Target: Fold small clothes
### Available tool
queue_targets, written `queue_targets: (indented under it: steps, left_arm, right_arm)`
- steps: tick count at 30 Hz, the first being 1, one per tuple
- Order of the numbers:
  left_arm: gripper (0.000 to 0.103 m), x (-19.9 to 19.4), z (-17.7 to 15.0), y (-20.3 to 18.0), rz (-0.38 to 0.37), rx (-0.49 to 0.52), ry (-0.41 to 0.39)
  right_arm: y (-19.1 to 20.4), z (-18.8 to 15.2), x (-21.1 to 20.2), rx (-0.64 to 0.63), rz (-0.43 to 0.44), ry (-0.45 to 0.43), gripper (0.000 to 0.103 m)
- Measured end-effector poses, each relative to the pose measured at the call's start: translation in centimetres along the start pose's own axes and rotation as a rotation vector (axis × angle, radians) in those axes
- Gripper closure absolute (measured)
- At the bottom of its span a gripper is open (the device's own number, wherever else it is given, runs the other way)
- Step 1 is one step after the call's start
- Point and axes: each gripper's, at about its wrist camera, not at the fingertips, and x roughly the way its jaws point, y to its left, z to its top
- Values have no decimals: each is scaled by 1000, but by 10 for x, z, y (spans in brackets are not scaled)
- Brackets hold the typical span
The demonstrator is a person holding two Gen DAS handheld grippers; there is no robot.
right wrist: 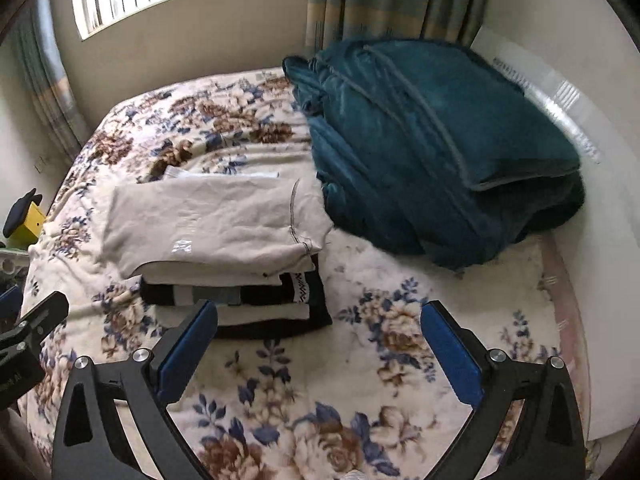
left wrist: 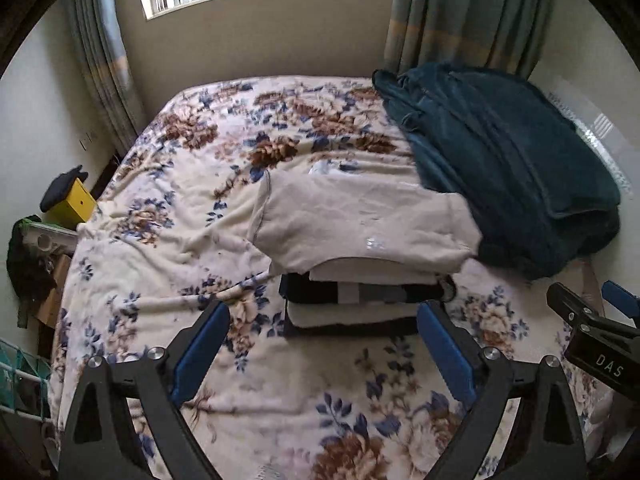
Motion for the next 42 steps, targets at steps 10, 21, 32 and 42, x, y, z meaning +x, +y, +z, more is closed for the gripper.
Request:
queue_targets:
  steps: [10, 21, 32, 42]
  left_arm:
    - [7, -153, -37, -11, 5, 27, -116]
    - [7, -283, -75, -15, 31, 14, -233]
    - [7, -331, -98, -9, 54, -25, -282]
    - [0, -347, -107, -9, 73, -25, -324]
  right_arm:
    - [-21, -32, -181, 17, -5, -164, 0]
    - [-49, -85, -347, 4, 35, -286, 0]
    - [-56, -110, -436, -27, 65, -384, 0]
    - [-53, -113, -447, -42, 97, -390, 0]
